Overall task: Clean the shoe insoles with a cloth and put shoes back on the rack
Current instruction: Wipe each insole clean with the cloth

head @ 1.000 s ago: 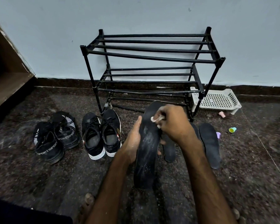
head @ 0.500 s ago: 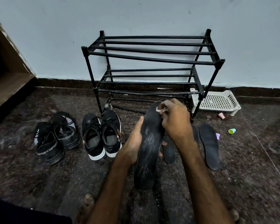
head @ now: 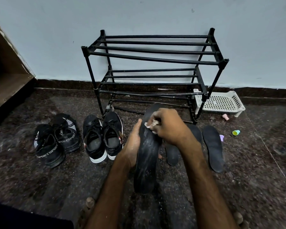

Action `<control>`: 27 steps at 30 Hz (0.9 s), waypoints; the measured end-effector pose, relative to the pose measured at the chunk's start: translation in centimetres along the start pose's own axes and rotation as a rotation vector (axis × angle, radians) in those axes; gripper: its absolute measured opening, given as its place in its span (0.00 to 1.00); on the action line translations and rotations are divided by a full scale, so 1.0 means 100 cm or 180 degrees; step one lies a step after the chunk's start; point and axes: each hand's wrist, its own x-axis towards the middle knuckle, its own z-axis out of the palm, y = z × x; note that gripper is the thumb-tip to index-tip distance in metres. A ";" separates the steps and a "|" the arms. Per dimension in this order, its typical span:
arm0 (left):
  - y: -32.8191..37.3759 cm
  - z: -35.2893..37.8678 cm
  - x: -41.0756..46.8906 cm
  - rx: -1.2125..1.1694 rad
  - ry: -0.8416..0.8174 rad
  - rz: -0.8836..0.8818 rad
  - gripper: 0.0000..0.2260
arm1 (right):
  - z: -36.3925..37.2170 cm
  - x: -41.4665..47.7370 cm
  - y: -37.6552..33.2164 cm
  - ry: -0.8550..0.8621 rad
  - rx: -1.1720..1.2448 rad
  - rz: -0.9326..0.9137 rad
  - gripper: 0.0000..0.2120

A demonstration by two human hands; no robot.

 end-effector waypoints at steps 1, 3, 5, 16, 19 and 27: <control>-0.001 -0.002 0.001 0.0187 0.0026 -0.0042 0.31 | -0.003 0.001 0.006 0.0107 -0.0118 0.0185 0.11; -0.004 -0.001 0.000 0.0361 0.0077 -0.0141 0.33 | -0.005 0.002 0.014 0.0756 -0.0288 0.0379 0.10; -0.006 0.000 0.004 0.0358 0.0015 -0.0180 0.32 | -0.002 0.003 0.008 0.1117 -0.0112 0.0217 0.07; -0.007 0.001 0.004 0.0371 -0.0104 -0.0235 0.33 | -0.002 0.002 0.005 0.1075 0.0081 0.0114 0.07; -0.003 0.001 0.001 0.0025 -0.0119 -0.0176 0.31 | 0.000 0.003 0.000 0.0197 0.0038 -0.0100 0.08; -0.002 0.002 0.000 0.0225 -0.0194 -0.0212 0.32 | -0.003 0.003 0.006 0.1001 0.0005 0.0019 0.07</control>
